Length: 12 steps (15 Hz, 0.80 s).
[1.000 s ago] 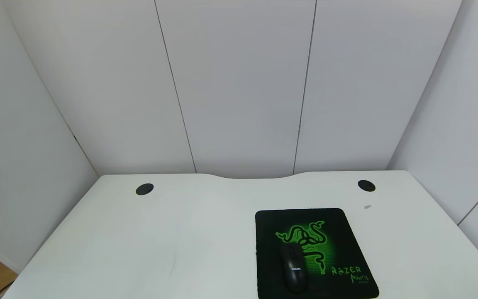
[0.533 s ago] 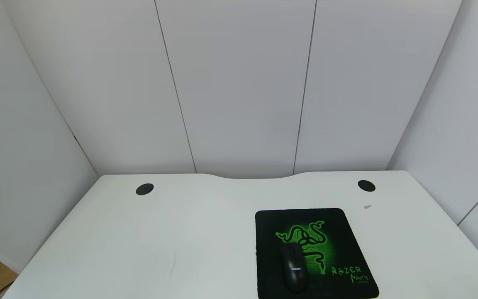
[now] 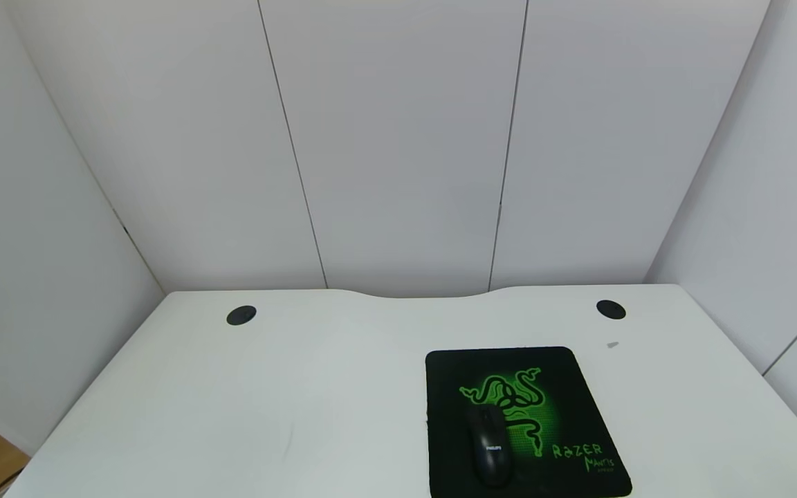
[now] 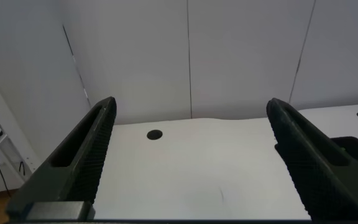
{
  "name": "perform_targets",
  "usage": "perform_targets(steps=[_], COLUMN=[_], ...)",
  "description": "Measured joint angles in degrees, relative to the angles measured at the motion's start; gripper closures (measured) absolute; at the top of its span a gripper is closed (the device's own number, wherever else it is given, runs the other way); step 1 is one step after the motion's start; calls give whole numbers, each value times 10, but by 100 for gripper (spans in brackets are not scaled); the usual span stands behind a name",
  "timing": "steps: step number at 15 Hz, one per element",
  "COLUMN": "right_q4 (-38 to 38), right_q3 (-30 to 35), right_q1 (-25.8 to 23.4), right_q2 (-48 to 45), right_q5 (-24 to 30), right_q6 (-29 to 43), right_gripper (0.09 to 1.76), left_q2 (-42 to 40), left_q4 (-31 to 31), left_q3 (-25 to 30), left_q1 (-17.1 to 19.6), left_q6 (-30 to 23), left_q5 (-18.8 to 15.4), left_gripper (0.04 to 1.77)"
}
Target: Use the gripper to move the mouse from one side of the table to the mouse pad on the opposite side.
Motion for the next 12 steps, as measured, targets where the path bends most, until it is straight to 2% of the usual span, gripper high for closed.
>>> perform_targets(steps=[2, 4, 7, 10, 12], right_q4=[0, 0, 0, 0, 0], right_q3=[0, 0, 0, 0, 0], right_q1=[0, 0, 0, 0, 0], right_q2=[0, 0, 0, 0, 0], right_q5=[0, 0, 0, 0, 0], right_q6=[0, 0, 0, 0, 0], right_gripper=[14, 14, 14, 14, 14], left_q2=[-4, -21, -72, -122, -143], left_q4=[2, 5, 4, -1, -19], left_q3=[1, 8, 21, 34, 53], left_q1=[19, 42, 52, 54, 54], left_q6=[2, 2, -1, -13, -24], left_q5=[-8, -51, -100, -108, -101], left_gripper=[9, 9, 9, 9, 9])
